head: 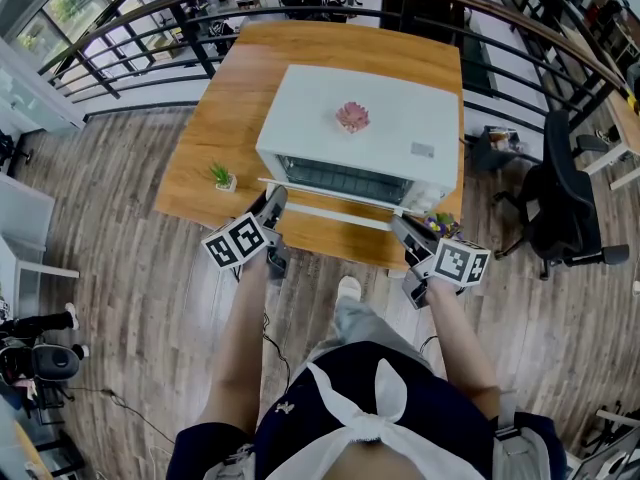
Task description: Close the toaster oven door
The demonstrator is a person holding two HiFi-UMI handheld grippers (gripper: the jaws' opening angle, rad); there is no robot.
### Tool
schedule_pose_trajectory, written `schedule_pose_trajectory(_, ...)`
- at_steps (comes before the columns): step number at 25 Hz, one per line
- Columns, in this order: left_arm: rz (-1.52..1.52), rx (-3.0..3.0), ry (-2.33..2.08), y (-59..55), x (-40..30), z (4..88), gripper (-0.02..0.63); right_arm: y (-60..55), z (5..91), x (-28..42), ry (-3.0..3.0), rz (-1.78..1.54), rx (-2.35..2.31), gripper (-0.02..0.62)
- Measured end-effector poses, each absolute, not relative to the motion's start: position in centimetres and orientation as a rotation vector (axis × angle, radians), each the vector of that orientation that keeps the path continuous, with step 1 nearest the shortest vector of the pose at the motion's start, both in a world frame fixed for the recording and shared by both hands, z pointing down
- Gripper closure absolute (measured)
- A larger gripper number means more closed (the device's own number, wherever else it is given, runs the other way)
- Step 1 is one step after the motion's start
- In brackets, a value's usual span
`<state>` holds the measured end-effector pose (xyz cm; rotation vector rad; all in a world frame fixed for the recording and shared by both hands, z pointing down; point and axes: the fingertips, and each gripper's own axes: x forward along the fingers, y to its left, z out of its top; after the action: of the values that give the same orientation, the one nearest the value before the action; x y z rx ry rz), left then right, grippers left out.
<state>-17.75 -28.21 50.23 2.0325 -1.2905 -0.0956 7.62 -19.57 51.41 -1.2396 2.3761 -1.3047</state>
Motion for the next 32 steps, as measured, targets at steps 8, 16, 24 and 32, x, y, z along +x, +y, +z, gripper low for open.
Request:
schedule_pose_trajectory(8, -0.098, 2.048, -1.287, -29.2, -17.4, 49.7, 0.422, -20.5, 50.8, 8.0, 2.349, -1.294, -1.242, 0.474)
schedule_pose_trajectory(16, -0.081, 2.07, -1.296, -30.2, -17.2, 49.6, 0.422, -21.6, 50.3, 8.5, 2.324, -1.275, -1.244, 0.471)
schedule_pose_trajectory(24, -0.116, 2.091, -1.279, -31.4, -16.5, 48.7, 0.422, -22.8, 49.7, 9.1, 2.309, -1.274, -1.244, 0.468)
schedule_pose_trajectory(32, -0.143, 2.092, -1.287, -32.2, -16.4, 48.5, 0.422, -23.5, 49.4, 9.4, 2.293, -1.274, -1.253, 0.466)
